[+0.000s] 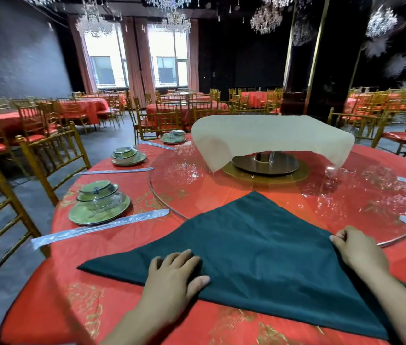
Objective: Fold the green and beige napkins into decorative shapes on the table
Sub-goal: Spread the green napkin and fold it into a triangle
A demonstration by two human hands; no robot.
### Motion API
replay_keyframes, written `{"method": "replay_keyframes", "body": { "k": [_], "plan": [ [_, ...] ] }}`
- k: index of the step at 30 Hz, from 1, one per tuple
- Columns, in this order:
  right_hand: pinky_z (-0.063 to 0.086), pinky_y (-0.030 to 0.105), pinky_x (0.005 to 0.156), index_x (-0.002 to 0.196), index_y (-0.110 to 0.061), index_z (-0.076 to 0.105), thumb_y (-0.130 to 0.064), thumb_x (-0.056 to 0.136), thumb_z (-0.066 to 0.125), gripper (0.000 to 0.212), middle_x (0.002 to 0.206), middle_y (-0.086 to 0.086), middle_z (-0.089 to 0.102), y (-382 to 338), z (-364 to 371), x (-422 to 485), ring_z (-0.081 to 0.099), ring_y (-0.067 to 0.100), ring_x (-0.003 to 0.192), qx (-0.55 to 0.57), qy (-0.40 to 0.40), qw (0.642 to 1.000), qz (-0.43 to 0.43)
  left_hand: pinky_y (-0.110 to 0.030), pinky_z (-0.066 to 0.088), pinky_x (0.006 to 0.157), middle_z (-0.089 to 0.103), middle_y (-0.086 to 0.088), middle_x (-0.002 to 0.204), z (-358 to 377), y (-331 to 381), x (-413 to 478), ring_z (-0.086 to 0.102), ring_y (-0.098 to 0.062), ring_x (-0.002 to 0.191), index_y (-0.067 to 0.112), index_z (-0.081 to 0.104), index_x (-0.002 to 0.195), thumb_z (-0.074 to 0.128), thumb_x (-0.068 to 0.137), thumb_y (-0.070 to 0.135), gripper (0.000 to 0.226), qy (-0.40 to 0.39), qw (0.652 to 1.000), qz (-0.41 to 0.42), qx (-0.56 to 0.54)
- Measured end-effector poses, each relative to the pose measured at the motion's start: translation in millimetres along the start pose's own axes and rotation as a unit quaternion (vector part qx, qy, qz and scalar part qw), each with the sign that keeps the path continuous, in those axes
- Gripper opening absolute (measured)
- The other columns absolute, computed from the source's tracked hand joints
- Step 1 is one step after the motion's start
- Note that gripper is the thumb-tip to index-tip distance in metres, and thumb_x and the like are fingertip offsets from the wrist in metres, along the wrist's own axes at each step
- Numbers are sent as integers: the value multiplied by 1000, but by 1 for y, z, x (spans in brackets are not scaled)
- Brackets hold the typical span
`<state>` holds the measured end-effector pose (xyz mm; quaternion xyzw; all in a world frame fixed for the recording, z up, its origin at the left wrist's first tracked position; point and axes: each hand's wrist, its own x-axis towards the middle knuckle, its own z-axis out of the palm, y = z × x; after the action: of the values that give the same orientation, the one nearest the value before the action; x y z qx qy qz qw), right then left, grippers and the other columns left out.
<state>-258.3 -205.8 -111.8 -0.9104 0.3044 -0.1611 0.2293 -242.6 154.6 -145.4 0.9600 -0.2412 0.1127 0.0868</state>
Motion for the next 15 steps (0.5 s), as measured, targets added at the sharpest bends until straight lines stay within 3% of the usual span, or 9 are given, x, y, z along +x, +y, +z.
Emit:
{"method": "replay_keyframes", "body": {
  "k": [1, 3, 6, 11, 14, 15],
  "plan": [
    [36, 35, 62, 68, -16, 47, -22, 91, 55, 25, 74, 11, 57, 0, 0, 0, 50, 29, 74, 1, 1, 1000, -2, -48, 46, 88, 57, 13, 128, -2, -2, -3, 56, -11, 115, 38, 58, 115, -9, 79, 75, 85, -29, 999, -25, 11],
    [36, 36, 63, 65, -16, 45, -19, 91, 56, 28, 74, 13, 57, 2, 0, 0, 49, 29, 74, 11, 4, 1000, -3, -56, 15, 109, 25, 13, 152, -2, -9, -1, 22, -11, 141, 40, 33, 138, -33, 48, 81, 119, -74, 995, -70, 6],
    [35, 36, 63, 65, -13, 46, -17, 90, 57, 28, 71, 14, 57, 5, 1, 0, 50, 30, 72, 20, 13, 1000, -4, -57, 1, 111, 6, 14, 157, -4, -13, -4, 2, -12, 145, 40, 17, 144, -39, 27, 82, 137, -130, 987, -92, 6],
    [42, 40, 68, 67, -6, 51, -16, 88, 60, 24, 75, 19, 58, 2, 0, -7, 52, 34, 74, -14, 28, 999, -13, -62, -3, 108, -3, 14, 157, 1, -19, -10, -6, -12, 145, 41, 8, 146, -34, 30, 86, 131, -146, 986, -77, 7],
    [44, 48, 71, 82, 6, 59, -15, 73, 74, 27, 87, 29, 58, -14, 0, -26, 56, 43, 82, -163, 131, 972, -107, -63, -4, 108, -4, 13, 157, 0, -17, -10, -7, -13, 145, 40, 7, 146, -13, 59, 85, 100, -157, 984, -79, 2],
    [46, 48, 69, 86, 6, 61, -13, 69, 77, 30, 90, 29, 59, -25, 3, -39, 58, 44, 81, -167, 134, 965, -153, -63, -4, 108, -4, 12, 157, -1, -16, -10, -8, -14, 145, 39, 6, 146, -5, 68, 82, 90, -160, 984, -82, 2]
  ]
}}
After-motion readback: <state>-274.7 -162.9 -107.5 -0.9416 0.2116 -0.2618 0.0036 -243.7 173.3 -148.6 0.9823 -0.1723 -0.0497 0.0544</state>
